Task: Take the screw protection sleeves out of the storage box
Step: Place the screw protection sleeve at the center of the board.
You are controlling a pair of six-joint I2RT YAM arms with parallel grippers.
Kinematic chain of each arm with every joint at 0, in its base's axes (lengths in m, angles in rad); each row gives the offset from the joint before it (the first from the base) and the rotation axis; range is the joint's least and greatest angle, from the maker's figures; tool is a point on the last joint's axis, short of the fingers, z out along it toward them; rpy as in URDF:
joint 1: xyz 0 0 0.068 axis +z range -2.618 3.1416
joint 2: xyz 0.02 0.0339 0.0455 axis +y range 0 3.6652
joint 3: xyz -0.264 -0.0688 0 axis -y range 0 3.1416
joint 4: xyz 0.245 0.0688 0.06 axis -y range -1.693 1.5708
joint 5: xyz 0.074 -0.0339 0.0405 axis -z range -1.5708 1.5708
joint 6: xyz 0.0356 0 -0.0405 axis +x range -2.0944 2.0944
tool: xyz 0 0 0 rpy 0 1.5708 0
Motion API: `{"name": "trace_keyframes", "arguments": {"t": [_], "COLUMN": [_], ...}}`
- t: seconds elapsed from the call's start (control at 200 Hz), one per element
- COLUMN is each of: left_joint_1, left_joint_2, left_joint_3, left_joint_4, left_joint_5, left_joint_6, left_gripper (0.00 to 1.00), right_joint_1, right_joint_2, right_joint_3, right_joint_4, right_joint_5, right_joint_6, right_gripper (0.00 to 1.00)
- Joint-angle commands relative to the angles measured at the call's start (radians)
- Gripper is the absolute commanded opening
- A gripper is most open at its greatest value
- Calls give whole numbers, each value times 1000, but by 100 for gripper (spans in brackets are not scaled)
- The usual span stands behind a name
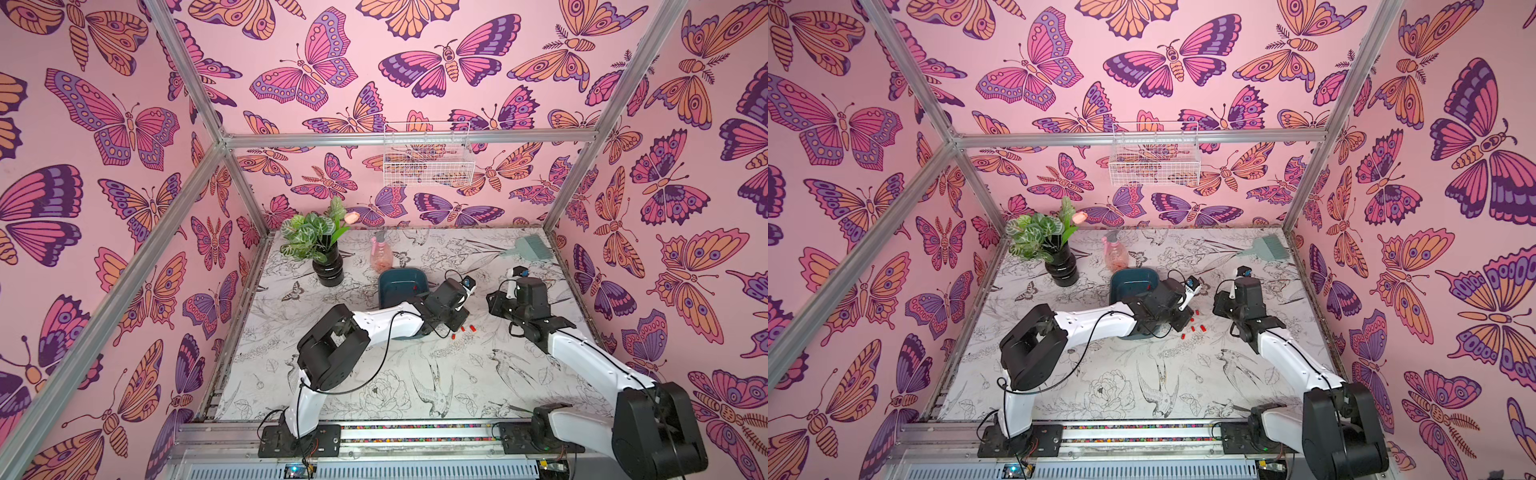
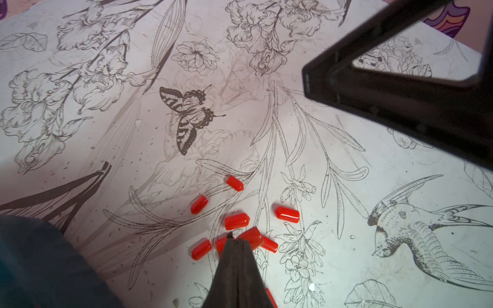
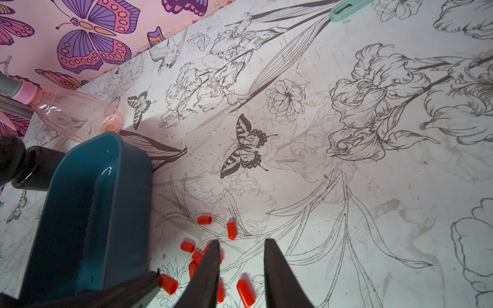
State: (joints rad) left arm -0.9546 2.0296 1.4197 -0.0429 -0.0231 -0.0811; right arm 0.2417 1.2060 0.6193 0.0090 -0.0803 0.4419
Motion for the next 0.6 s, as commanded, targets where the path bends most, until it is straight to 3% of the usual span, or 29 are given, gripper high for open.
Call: {"name": "trace_keyframes", "arguments": {"t": [0.0, 0.591], "left_joint_1": [-4, -19], "left_joint_2": [34, 135], "left_joint_3": [31, 131], "left_joint_4": [-49, -122], "left_joint_5": [4, 61], "left_joint_6": [19, 9], "left_gripper": [0, 1], "right_joint_1": [-8, -18], "right_joint_2": [-13, -34], "right_joint_3": [-4, -18], "right_joint_4": [13, 12], "right_joint_5": [-15, 1], "right_joint_6": [9, 20], "right_gripper": [32, 32]}}
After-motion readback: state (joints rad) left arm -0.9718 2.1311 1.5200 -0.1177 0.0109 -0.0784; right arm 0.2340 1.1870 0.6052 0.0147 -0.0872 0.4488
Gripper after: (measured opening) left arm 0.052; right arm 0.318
